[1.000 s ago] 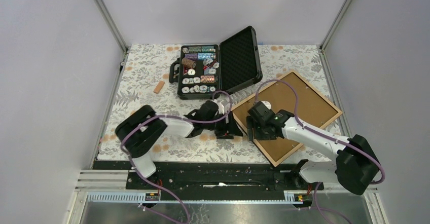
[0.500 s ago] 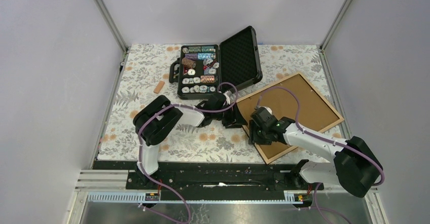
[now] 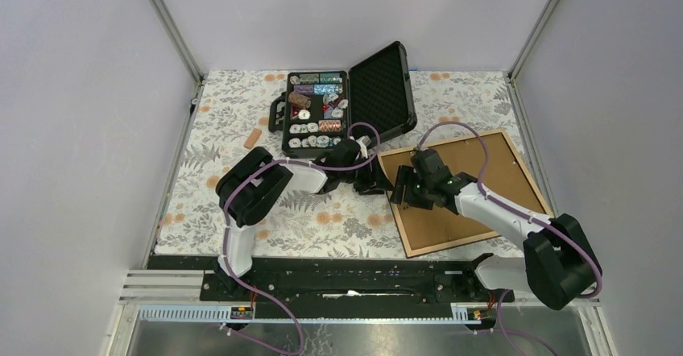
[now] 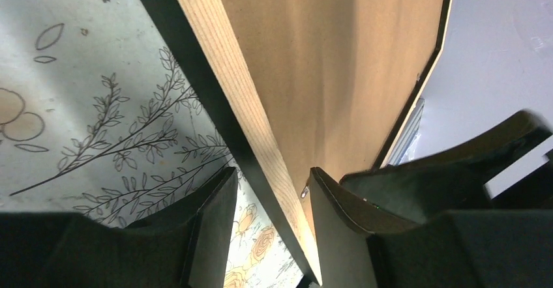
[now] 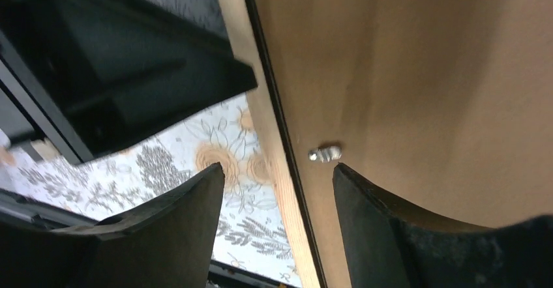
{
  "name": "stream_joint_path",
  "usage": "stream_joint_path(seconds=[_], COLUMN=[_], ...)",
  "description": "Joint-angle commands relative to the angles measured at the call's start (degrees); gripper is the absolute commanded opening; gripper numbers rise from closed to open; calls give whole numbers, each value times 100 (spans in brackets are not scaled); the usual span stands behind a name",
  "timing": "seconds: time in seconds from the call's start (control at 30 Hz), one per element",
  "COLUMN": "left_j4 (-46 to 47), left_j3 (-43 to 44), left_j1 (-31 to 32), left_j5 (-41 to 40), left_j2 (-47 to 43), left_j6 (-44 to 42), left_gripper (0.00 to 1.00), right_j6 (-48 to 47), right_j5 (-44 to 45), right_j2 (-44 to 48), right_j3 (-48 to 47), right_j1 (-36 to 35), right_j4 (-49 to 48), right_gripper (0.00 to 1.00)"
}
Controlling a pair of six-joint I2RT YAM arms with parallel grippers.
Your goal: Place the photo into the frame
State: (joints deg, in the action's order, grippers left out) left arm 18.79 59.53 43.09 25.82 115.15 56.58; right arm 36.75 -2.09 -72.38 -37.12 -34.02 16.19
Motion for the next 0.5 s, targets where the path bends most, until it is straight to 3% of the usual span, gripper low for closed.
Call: stream_joint_path(seconds=[0.0, 0.07, 0.13, 0.23, 0.47], left_j4=[-399, -445, -299, -269, -400], left_j3=[42, 120, 106, 96, 89], left_j1=[-103, -120, -148, -183, -204], left_j5=[85, 176, 272, 256, 146], left_j2=[-167, -55, 27, 104, 175], left_j6=[-347, -335, -232, -187, -258], left_gripper=[51, 51, 50, 50, 49], right_j6=[-594, -756, -844, -891, -616], right_j5=[-375, -282, -252, -179, -313], right_j2=[-293, -575, -851, -1200, -912], right_j3=[-512, -670, -727, -681, -213], right_j1=[350, 391, 448, 463, 454], right_j4=[-247, -213, -269, -383, -220], right_gripper=[70, 69, 59, 53, 58])
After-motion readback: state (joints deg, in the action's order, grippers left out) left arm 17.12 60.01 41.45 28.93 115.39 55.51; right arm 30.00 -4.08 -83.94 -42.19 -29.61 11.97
